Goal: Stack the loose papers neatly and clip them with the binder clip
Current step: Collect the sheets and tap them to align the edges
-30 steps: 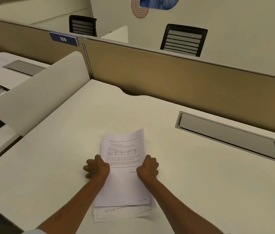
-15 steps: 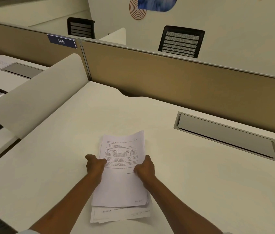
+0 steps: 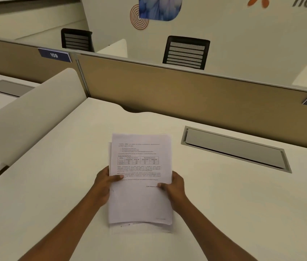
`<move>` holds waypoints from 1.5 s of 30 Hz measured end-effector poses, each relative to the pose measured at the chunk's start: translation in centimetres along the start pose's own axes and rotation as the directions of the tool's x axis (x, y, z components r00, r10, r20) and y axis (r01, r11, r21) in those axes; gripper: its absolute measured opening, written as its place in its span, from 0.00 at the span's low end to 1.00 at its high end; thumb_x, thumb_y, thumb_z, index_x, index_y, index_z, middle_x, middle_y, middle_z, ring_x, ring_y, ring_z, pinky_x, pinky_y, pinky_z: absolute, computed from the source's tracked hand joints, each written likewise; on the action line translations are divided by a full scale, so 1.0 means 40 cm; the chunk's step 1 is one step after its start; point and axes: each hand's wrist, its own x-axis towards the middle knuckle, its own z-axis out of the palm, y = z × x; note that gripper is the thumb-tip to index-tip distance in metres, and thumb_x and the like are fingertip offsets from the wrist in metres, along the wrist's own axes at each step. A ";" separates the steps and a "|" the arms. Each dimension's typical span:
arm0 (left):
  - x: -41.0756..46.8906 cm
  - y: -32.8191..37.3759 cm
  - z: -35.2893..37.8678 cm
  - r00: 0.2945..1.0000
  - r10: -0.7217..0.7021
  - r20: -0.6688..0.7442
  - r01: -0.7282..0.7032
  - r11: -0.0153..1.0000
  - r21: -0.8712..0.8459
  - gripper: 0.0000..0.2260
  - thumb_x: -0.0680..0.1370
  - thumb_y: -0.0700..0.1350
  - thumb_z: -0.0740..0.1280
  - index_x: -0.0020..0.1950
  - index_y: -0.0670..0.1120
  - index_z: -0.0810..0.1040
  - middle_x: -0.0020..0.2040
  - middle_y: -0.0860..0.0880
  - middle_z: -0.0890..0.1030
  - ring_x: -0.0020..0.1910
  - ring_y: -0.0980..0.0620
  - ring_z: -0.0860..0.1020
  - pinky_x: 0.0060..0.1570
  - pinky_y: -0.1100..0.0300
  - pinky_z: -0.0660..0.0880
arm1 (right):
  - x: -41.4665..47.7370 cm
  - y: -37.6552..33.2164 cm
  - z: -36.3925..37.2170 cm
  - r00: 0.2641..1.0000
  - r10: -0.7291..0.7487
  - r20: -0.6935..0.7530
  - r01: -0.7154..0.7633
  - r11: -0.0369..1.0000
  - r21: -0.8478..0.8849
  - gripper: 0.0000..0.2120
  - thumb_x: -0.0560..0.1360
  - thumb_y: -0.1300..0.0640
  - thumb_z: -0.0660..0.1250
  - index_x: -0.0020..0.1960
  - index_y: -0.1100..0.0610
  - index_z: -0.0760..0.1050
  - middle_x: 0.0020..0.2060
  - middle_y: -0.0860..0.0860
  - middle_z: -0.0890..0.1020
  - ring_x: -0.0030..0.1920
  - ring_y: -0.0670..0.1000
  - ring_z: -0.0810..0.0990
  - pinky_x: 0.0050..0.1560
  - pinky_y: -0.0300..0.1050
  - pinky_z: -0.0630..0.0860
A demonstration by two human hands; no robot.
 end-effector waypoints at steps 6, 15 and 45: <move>-0.020 0.072 0.185 0.940 0.129 0.317 -0.138 0.990 0.008 0.26 0.66 0.32 0.70 0.64 0.42 0.75 0.60 0.41 0.81 0.57 0.40 0.81 0.52 0.50 0.80 | -0.074 -0.100 -0.173 0.979 -0.171 -0.112 0.183 0.977 0.110 0.18 0.64 0.74 0.71 0.48 0.57 0.79 0.44 0.51 0.86 0.43 0.54 0.85 0.41 0.48 0.83; -0.049 0.060 0.454 0.849 0.196 0.490 -0.287 0.951 0.117 0.23 0.65 0.37 0.70 0.60 0.41 0.76 0.54 0.40 0.82 0.52 0.39 0.80 0.46 0.50 0.80 | -0.154 -0.140 -0.398 0.914 -0.245 -0.322 0.296 0.948 0.119 0.21 0.62 0.81 0.67 0.42 0.57 0.78 0.39 0.52 0.84 0.40 0.51 0.82 0.35 0.37 0.80; -0.050 -0.103 0.577 0.905 0.137 0.403 -0.237 0.948 0.211 0.28 0.56 0.55 0.80 0.55 0.49 0.82 0.52 0.47 0.85 0.53 0.45 0.82 0.48 0.58 0.79 | -0.122 0.003 -0.508 0.903 -0.162 -0.398 0.257 0.946 0.198 0.19 0.64 0.82 0.66 0.42 0.60 0.79 0.40 0.57 0.82 0.41 0.54 0.80 0.33 0.33 0.78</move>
